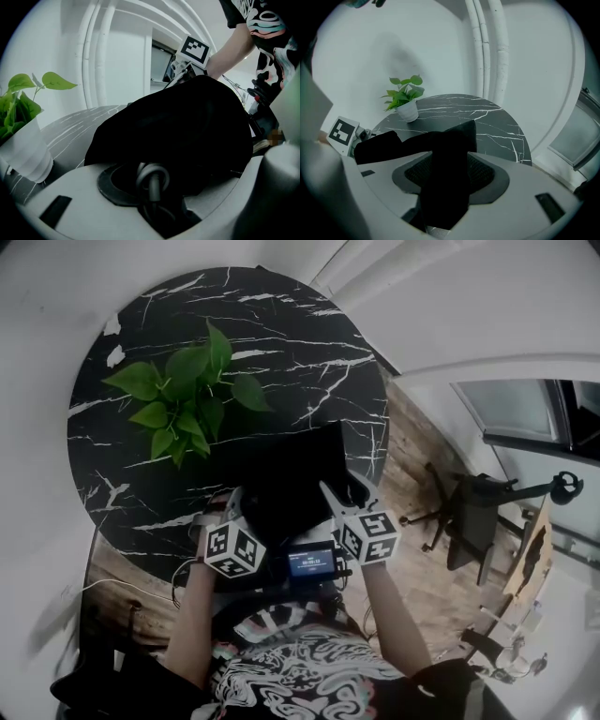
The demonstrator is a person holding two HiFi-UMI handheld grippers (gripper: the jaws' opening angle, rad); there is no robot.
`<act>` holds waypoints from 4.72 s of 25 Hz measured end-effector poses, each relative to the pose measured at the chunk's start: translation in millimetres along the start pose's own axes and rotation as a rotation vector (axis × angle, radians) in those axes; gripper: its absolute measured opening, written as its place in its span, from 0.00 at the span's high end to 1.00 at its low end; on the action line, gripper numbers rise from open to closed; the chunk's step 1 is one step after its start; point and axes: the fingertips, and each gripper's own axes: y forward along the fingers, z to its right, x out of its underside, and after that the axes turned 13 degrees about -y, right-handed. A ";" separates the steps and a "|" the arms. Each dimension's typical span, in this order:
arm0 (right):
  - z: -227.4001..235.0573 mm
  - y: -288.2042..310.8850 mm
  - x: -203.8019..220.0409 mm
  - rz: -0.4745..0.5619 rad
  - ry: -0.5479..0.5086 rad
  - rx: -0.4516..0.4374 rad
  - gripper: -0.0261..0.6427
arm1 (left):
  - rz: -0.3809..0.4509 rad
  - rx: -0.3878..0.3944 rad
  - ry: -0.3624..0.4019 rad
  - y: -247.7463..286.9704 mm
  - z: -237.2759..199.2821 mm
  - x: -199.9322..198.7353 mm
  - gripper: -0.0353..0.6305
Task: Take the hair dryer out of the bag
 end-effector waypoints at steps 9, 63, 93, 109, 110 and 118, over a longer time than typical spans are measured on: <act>2.9 -5.7 -4.1 0.044 0.015 -0.006 0.69 | -0.006 0.003 0.005 -3.1 2.4 1.3 0.65; 8.3 45.7 37.1 -0.233 -0.227 0.031 0.93 | -0.009 -0.068 -0.077 -52.4 -8.9 41.0 0.66; 8.3 50.5 43.0 -0.269 -0.176 0.091 0.93 | -0.035 -0.074 -0.100 -90.3 -9.3 83.4 0.66; 9.6 50.7 42.9 -0.263 -0.131 0.121 0.93 | -0.048 -0.093 -0.135 -109.7 -16.0 101.9 0.66; 9.6 50.7 42.9 -0.264 -0.132 0.122 0.93 | -0.047 -0.096 -0.139 -111.1 -16.7 102.9 0.66; 9.6 49.8 43.6 -0.263 -0.122 0.137 0.93 | -0.048 -0.115 -0.152 -119.2 -19.2 109.8 0.66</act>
